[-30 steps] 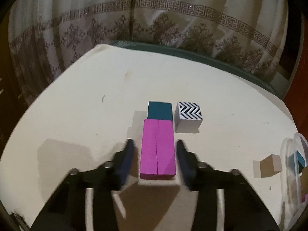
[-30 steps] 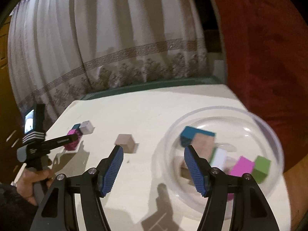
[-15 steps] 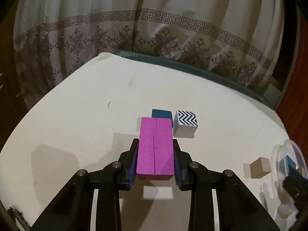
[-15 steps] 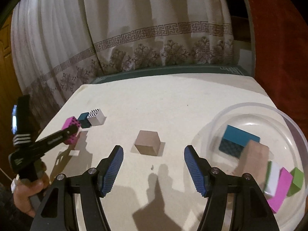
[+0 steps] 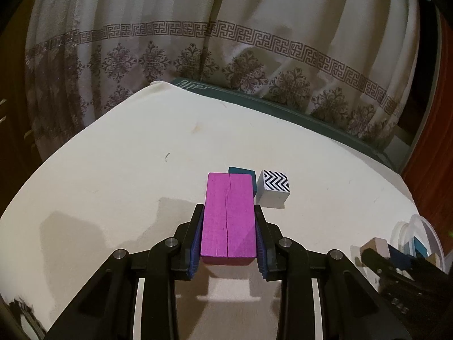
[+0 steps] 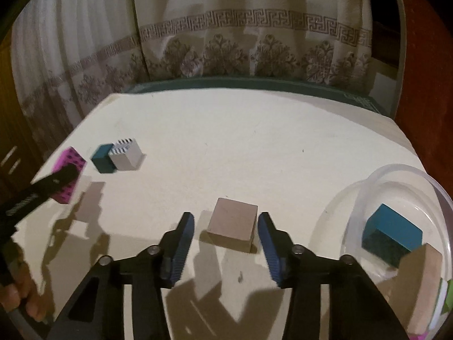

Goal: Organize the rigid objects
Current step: 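Grasp magenta dotted brick with left tool while right tool grasps tan cube, then carry magenta brick with left tool while right tool carries tan cube into tray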

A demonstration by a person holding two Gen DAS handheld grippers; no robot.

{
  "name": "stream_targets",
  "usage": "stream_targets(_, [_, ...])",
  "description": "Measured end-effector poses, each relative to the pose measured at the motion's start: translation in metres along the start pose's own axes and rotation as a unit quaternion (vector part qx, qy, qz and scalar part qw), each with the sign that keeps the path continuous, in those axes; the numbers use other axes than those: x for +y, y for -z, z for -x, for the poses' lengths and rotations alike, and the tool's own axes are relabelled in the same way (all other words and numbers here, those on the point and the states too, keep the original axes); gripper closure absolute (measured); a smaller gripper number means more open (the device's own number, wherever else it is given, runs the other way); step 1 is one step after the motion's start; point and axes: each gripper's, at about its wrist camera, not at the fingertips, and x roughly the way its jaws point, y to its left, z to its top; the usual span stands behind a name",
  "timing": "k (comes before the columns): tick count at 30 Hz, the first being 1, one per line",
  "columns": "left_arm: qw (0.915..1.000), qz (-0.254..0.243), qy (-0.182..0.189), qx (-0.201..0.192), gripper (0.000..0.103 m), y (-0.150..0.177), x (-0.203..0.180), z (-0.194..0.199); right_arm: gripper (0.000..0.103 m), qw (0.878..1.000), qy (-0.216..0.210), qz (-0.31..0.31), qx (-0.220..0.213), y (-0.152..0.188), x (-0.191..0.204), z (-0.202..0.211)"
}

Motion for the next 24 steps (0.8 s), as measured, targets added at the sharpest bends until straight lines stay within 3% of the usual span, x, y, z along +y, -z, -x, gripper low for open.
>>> stream_targets(4, [1.0,0.003,0.003,0.001,0.07,0.001,0.001,0.0,0.064,1.0,0.021,0.006,0.008,-0.001,0.002,-0.008])
stream_targets(12, [0.9999,0.0,0.011,0.008,0.07,0.007,-0.005,-0.002,0.072,1.0,0.022,-0.004,0.018,-0.003,-0.003,-0.013])
stream_targets(24, [0.9996,0.01,0.024,0.006,0.07,0.009,-0.003,0.0,0.072,0.999,0.008,-0.008,-0.032,0.0,0.005,0.027])
